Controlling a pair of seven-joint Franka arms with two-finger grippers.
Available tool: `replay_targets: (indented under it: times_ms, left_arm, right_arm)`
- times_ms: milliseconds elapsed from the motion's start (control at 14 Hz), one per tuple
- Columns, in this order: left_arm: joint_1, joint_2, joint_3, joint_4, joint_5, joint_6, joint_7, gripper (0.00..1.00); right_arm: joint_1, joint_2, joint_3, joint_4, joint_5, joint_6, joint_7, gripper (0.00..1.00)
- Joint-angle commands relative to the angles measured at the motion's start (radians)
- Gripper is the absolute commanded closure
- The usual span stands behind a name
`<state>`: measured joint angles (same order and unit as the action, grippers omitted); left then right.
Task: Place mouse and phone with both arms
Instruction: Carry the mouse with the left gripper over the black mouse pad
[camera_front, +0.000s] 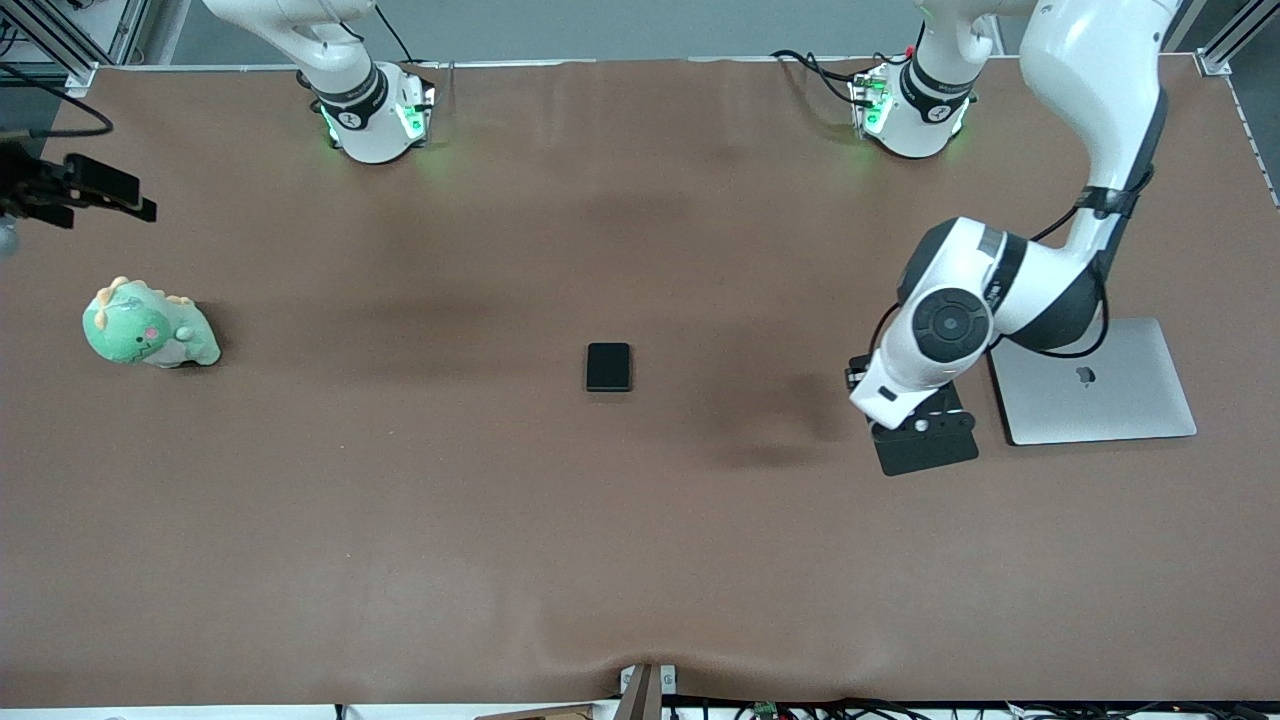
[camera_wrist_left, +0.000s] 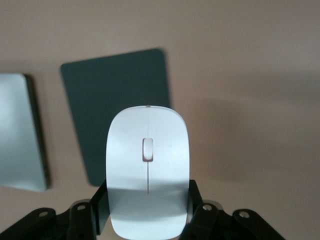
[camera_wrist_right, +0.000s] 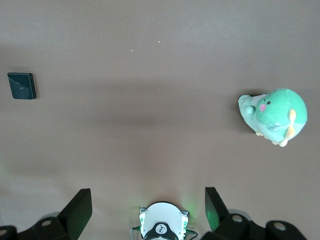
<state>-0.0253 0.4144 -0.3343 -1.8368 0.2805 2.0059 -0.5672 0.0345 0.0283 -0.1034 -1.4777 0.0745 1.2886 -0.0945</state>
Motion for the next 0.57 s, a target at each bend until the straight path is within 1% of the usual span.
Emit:
replay_targets:
  times_ms: [0,143,286,357,500]
  left_arm:
    - [0.053,-0.054,-0.009,-0.129,0.019,0.085,0.021,1.00]
    - [0.099,-0.052,-0.009,-0.186,0.019,0.176,0.073,1.00]
    - [0.165,-0.045,-0.009,-0.232,0.019,0.272,0.118,1.00]
    - [0.174,-0.037,-0.009,-0.239,0.019,0.302,0.121,1.00]
    - [0.180,-0.023,-0.009,-0.252,0.014,0.345,0.118,1.00]
  right_arm:
    - [0.005,0.048,-0.002,0.040,0.019,-0.008,-0.011,0.00]
    - [0.004,0.067,-0.004,0.043,0.028,-0.005,-0.013,0.00]
    - [0.007,0.102,-0.004,0.077,0.039,0.006,-0.013,0.00]
    - [0.011,0.116,-0.004,0.088,0.044,0.006,-0.010,0.00]
    - [0.018,0.119,-0.004,0.086,0.080,0.008,-0.004,0.00]
